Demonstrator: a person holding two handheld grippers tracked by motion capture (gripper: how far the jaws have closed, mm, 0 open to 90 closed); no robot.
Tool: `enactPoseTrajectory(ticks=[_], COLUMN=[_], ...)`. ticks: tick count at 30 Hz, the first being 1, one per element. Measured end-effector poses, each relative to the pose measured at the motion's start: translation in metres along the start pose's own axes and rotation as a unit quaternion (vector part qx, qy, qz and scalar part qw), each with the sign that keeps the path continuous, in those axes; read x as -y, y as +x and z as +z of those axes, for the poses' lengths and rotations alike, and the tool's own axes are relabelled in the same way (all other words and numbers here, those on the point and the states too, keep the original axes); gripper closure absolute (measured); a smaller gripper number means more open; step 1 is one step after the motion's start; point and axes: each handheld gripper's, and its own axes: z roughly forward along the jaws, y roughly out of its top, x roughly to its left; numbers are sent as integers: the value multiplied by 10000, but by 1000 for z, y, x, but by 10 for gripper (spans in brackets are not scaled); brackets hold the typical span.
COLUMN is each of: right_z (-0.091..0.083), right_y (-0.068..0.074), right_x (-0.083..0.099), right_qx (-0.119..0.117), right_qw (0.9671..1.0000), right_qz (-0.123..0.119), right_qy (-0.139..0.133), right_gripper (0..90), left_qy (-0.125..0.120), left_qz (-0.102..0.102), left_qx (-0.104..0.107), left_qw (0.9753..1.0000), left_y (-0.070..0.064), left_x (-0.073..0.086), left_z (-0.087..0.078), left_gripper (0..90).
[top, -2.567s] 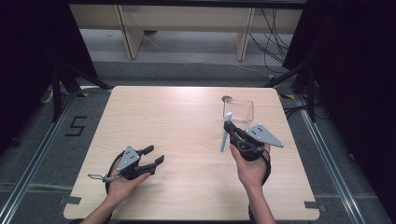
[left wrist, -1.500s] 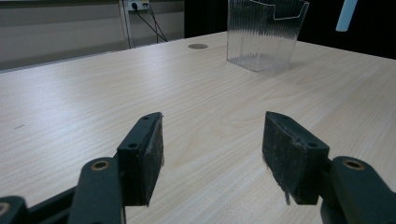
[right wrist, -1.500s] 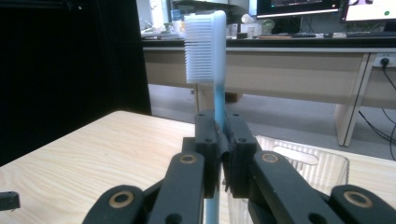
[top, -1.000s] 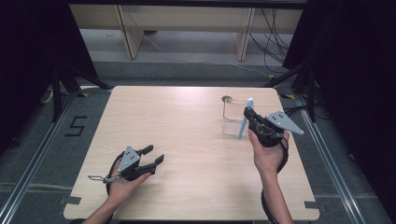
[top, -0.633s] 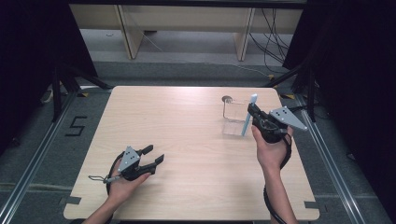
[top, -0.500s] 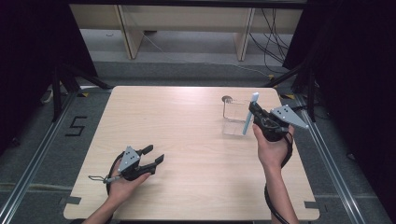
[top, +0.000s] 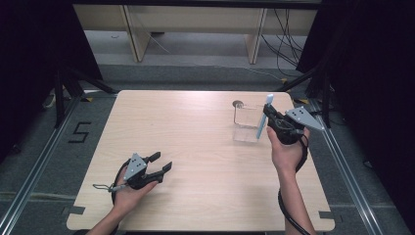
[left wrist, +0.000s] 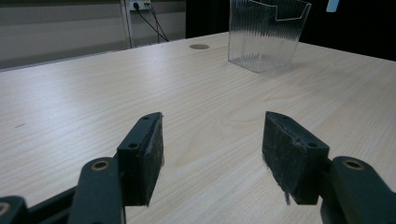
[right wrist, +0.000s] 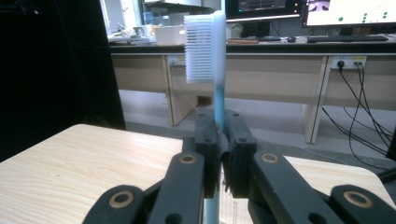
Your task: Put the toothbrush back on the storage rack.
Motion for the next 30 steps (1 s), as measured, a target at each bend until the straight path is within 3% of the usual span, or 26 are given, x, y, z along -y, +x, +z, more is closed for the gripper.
enactPoseTrajectory(ticks=[3,4,30], right_z=[1,1,9], right_y=[0,-2,-10], right_x=[-1,-2,-16], right_qx=[24,26,131], right_qw=[10000,10000,9999], right_qz=[84,-12,-24], right_qy=[24,35,-62], right_gripper=[861,861,861], left_qy=[-16,-14,-31], left_qz=[4,5,-16], left_qx=[1,1,4], left_qw=[10000,10000,10000], left_y=[0,0,0], left_x=[0,0,0], left_z=[0,0,0], left_gripper=[382,383,384])
